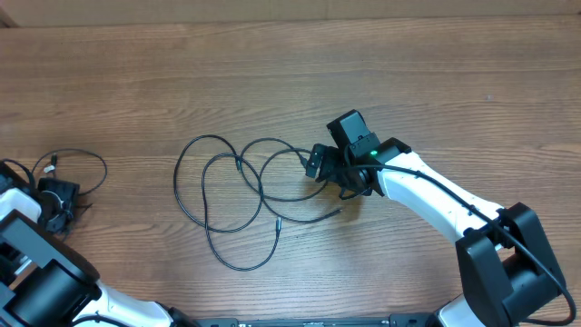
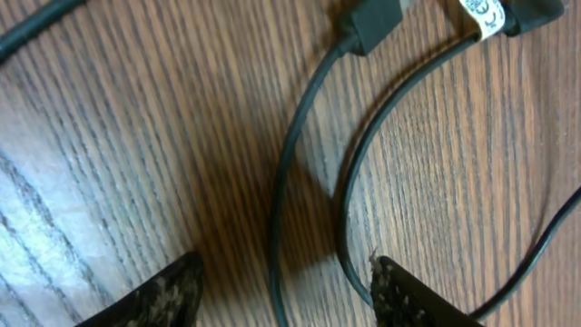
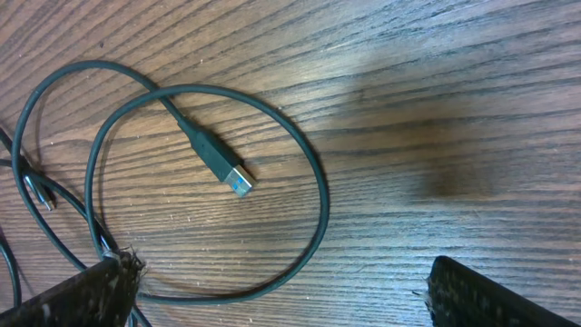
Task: Untangle cables
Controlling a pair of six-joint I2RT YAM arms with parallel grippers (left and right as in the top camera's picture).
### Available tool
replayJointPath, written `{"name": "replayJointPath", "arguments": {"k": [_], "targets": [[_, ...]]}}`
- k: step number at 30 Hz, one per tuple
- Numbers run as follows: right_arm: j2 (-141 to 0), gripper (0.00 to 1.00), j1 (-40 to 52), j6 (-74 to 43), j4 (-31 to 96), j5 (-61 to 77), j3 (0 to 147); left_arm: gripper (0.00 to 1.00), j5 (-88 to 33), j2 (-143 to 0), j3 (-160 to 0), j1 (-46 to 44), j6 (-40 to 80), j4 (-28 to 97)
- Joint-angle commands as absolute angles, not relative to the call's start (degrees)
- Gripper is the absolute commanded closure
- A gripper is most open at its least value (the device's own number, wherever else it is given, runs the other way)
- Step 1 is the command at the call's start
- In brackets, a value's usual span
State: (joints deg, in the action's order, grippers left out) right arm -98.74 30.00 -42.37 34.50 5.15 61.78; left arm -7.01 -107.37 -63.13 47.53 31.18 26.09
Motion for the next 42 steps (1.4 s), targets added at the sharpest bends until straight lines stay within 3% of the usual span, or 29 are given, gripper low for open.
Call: {"name": "replayJointPath", "arguments": {"k": [1,8,13,17,19,23,28,32,36,38,42], "targets": [[-97.51,0.00,29.89,-41.95,34.13,5.23,62.33,0.36,-2.26,-109.43,-62.33,44.51,31.31,26.89],[-97.51,0.00,29.89,-41.95,34.13,5.23,62.33,0.37,-0.95,-116.18,-69.25,43.97,29.56,34.76],[-97.51,0.00,29.89,-41.93,34.17,5.23,62.33,0.76,-0.69,-124.57,-72.27,43.83,29.43,37.41],[-97.51,0.00,29.89,-41.95,34.15,5.23,62.33,0.94,-0.67,-126.13,-72.51,43.79,27.77,33.91],[-97.51,0.00,29.89,-41.95,34.13,5.23,62.33,0.96,-0.62,-126.13,-73.23,43.59,27.07,32.38],[-97.51,0.00,29.89,-41.95,34.13,5.23,62.33,0.93,-1.08,-126.13,-75.00,42.09,24.82,28.40],[-97.51,0.00,29.89,-41.95,33.45,5.26,62.33,0.83,-1.08,-126.13,-76.82,37.58,21.45,24.71],[-97.51,0.00,29.89,-41.95,33.32,5.26,62.33,0.87,-0.10,-125.84,-83.74,34.37,19.27,30.24],[-97.51,0.00,29.89,-41.93,33.34,5.26,62.33,0.74,-0.03,-125.60,-96.53,34.11,20.08,43.22],[-97.51,0.00,29.89,-41.93,33.34,5.26,62.33,0.52,-0.05,-125.60,-104.20,34.11,20.95,50.57],[-97.51,0.00,29.89,-41.93,33.32,5.26,62.33,0.35,-4.78,-125.60,-122.34,34.09,21.02,68.60]]}}
